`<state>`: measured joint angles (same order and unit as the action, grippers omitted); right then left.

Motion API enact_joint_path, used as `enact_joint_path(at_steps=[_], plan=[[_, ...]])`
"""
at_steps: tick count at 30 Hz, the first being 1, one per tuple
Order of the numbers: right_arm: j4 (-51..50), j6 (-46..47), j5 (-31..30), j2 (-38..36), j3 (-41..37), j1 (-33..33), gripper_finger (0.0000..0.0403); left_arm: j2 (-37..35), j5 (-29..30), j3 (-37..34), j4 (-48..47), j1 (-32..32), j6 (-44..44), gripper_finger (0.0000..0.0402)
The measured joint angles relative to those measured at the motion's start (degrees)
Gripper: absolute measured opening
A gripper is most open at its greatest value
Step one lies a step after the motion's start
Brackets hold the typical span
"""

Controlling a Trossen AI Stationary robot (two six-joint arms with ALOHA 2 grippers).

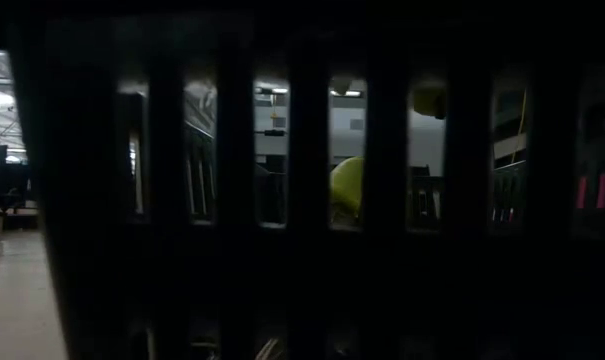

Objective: Pick & Place School Supplies
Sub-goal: Put the green hole puncher into the black bin

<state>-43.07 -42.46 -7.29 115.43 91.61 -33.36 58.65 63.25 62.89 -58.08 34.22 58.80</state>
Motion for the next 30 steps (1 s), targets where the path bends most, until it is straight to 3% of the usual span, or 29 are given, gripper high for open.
enact_joint_path(at_steps=[18, 30], plan=[[-5.34, 4.94, -2.39, 2.43, 1.51, 0.13, 0.0038, -0.02, 0.23, 0.00, -0.22, 2.57, -0.60, 0.0104], [-6.43, 7.50, -2.16, 2.43, 1.51, -3.39, 0.0038, -0.02, 0.89, 0.00, -0.22, 4.39, -0.57, 0.0104]])
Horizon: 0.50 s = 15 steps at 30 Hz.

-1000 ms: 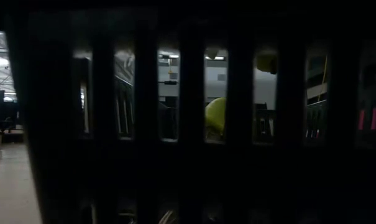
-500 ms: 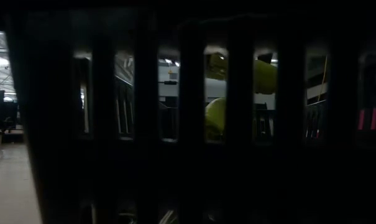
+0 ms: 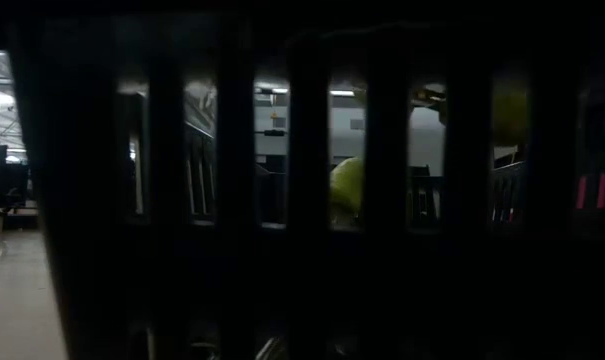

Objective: Pick & Place School Supplies
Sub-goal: Put the green hole puncher into the black bin

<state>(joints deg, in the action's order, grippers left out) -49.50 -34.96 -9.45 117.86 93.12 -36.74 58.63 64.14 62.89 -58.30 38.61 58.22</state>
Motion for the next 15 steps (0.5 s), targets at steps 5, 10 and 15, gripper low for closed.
enact_joint_path(at_steps=[5, 10, 15], plan=[[0.60, 2.21, -0.26, -0.02, 0.00, -0.23, 0.0046, 0.00, 0.10, 0.00, 0.00, 0.00, 0.09, 0.0104], [1.33, 2.52, -2.60, -0.02, 0.00, -0.34, 0.0085, 0.00, 0.09, 0.00, 0.00, 0.00, 0.45, 0.0104], [1.68, 4.80, -4.35, -0.02, 0.00, -0.38, 0.0082, 0.00, 0.12, 0.00, 0.02, 0.52, 0.61, 0.0104]])
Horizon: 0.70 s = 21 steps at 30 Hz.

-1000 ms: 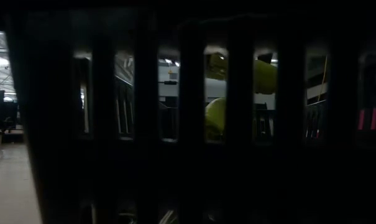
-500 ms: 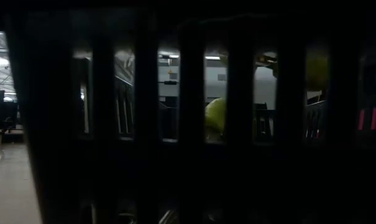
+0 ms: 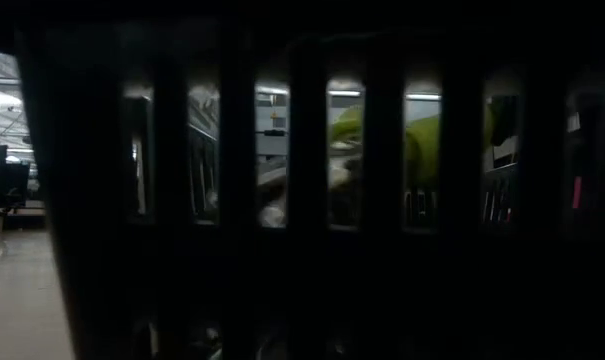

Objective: Pick & Place School Supplies
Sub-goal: Put the green hole puncher into the black bin

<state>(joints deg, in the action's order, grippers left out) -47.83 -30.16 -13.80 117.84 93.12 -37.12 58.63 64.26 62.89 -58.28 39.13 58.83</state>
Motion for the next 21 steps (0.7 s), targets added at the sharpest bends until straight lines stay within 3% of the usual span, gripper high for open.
enact_joint_path(at_steps=[9, 21], plan=[[0.69, 8.61, -8.72, -0.62, 0.03, 0.00, 0.0097, 0.00, 0.36, 0.00, 0.01, 0.64, 0.48, 0.0104], [-0.60, 13.47, -4.59, -0.85, 3.96, -3.08, 0.0129, 0.00, 0.83, 0.00, 0.01, 0.64, 0.02, 0.0104]])
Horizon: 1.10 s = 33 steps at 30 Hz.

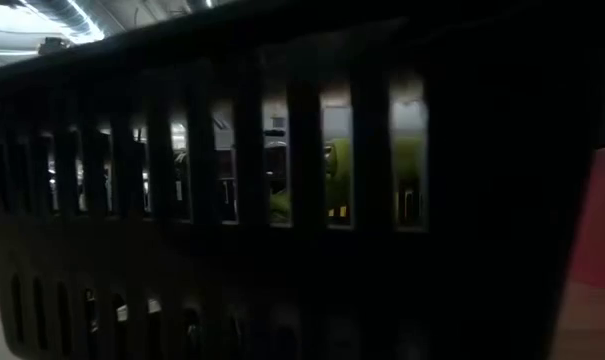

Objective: Pick & Place School Supplies
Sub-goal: Put the green hole puncher into the black bin

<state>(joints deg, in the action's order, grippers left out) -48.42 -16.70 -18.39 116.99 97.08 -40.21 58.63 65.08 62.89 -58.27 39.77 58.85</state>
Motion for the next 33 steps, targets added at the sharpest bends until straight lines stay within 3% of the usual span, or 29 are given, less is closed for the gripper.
enact_joint_path(at_steps=[9, 20, 33], plan=[[4.54, 1.51, -0.23, 0.32, -0.23, 0.15, 0.0124, 0.00, 2.25, 0.00, -0.01, 0.00, -0.04, 0.0104], [6.32, 1.28, -6.06, 4.52, -0.48, 5.29, 0.0076, 0.02, 2.14, 0.00, 0.41, 0.00, 1.47, 0.0104], [7.32, 2.90, -2.43, 4.55, -0.48, 6.15, 0.0038, 0.02, 1.33, 0.00, 0.49, 0.00, 1.43, 0.0104]])
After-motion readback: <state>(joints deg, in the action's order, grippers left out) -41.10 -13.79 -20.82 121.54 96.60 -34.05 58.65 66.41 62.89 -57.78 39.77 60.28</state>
